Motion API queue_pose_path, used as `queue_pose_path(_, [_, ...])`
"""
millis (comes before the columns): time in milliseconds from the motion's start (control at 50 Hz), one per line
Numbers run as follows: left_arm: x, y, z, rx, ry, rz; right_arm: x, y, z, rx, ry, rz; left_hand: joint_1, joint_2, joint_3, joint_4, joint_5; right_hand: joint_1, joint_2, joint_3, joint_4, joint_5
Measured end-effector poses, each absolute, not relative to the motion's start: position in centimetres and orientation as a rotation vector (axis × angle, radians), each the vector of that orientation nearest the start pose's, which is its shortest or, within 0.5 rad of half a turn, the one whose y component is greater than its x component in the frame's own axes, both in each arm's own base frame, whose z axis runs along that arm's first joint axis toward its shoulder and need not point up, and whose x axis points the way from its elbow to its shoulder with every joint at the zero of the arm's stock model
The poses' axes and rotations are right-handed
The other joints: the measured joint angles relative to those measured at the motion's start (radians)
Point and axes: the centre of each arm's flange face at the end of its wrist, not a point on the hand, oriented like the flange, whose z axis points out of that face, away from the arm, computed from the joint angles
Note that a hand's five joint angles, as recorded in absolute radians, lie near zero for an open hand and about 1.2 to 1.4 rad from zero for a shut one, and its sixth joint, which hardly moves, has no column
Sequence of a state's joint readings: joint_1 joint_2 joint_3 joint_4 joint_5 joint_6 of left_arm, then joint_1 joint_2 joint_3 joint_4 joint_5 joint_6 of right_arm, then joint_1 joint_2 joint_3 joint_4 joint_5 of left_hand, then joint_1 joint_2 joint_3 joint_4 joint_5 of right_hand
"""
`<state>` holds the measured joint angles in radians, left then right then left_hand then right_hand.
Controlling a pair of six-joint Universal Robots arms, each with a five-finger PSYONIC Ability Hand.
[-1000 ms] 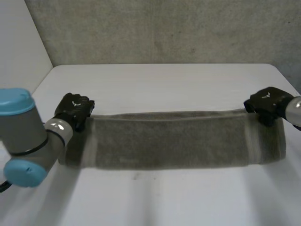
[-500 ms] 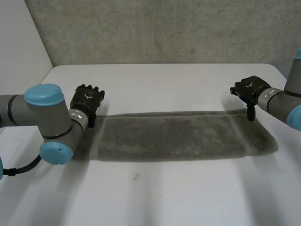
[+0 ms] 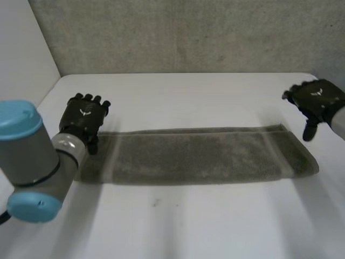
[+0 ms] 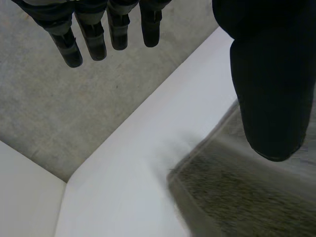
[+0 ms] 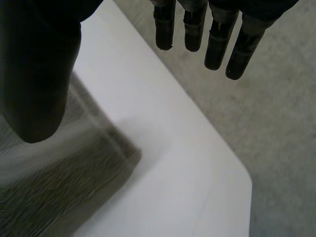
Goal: Fold the towel.
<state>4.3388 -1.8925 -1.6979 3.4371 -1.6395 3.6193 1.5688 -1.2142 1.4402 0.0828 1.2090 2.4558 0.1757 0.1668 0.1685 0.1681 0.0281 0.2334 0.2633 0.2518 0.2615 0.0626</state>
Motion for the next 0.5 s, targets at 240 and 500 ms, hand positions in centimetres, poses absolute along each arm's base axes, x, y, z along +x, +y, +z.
queue_pose_path(240, [-23.6,-24.8,18.1,0.781,2.245,-2.028,13.3,-33.2,17.8,-1.155,2.436,-1.712,0.000,0.000,0.000,0.000,0.000,0.089,0.042,0.061,0.051,0.091])
queue_pose_path(500, [-23.2,-25.0,17.6,0.696,2.286,-2.069,12.9,-34.3,13.8,-1.181,2.407,-1.684,0.000,0.000,0.000,0.000,0.000,0.441,0.403,0.419,0.410,0.442])
